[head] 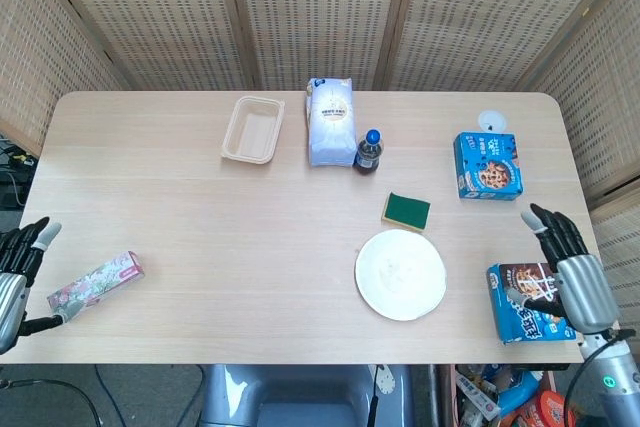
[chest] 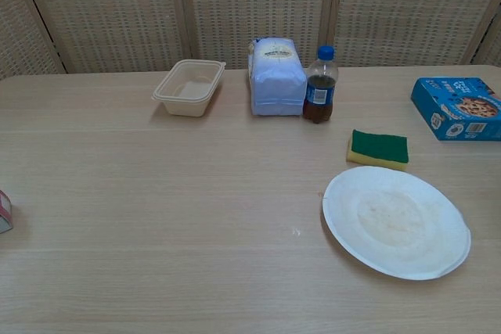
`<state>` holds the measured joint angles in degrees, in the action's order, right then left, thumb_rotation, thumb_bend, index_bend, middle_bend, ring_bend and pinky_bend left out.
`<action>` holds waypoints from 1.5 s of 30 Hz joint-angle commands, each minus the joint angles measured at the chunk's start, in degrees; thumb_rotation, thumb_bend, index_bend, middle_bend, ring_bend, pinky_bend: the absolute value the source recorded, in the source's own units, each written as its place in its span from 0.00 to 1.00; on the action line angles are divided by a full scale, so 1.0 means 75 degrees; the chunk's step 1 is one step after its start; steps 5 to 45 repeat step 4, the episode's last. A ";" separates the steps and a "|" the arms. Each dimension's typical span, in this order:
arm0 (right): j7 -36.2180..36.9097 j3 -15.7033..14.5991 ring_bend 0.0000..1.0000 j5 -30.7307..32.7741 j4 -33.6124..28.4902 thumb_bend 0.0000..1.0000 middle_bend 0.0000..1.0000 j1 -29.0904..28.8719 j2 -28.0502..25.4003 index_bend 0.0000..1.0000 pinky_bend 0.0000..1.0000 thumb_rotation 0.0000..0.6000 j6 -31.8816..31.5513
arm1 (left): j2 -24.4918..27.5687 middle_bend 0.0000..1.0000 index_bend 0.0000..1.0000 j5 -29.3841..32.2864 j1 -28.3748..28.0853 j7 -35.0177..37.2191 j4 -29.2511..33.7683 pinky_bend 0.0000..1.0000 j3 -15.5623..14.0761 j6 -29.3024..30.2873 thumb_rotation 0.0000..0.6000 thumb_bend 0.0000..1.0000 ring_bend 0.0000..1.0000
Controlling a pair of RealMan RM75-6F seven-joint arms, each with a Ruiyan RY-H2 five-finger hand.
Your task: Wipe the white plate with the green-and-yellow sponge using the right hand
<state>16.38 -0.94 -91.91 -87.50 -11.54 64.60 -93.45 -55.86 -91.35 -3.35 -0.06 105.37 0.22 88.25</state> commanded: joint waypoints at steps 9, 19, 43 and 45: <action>-0.0654 0.0065 0.00 0.0239 -0.0160 0.00 0.00 0.0704 0.0167 0.00 0.00 1.00 -0.0792 | -0.0156 0.00 0.00 0.0017 0.0112 0.0100 -0.0269 0.00 0.0022 0.0204 1.00 0.00 0.00; -0.0654 0.0065 0.00 0.0239 -0.0160 0.00 0.00 0.0704 0.0167 0.00 0.00 1.00 -0.0792 | -0.0156 0.00 0.00 0.0017 0.0112 0.0100 -0.0269 0.00 0.0022 0.0204 1.00 0.00 0.00; -0.0654 0.0065 0.00 0.0239 -0.0160 0.00 0.00 0.0704 0.0167 0.00 0.00 1.00 -0.0792 | -0.0156 0.00 0.00 0.0017 0.0112 0.0100 -0.0269 0.00 0.0022 0.0204 1.00 0.00 0.00; -0.0654 0.0065 0.00 0.0239 -0.0160 0.00 0.00 0.0704 0.0167 0.00 0.00 1.00 -0.0792 | -0.0156 0.00 0.00 0.0017 0.0112 0.0100 -0.0269 0.00 0.0022 0.0204 1.00 0.00 0.00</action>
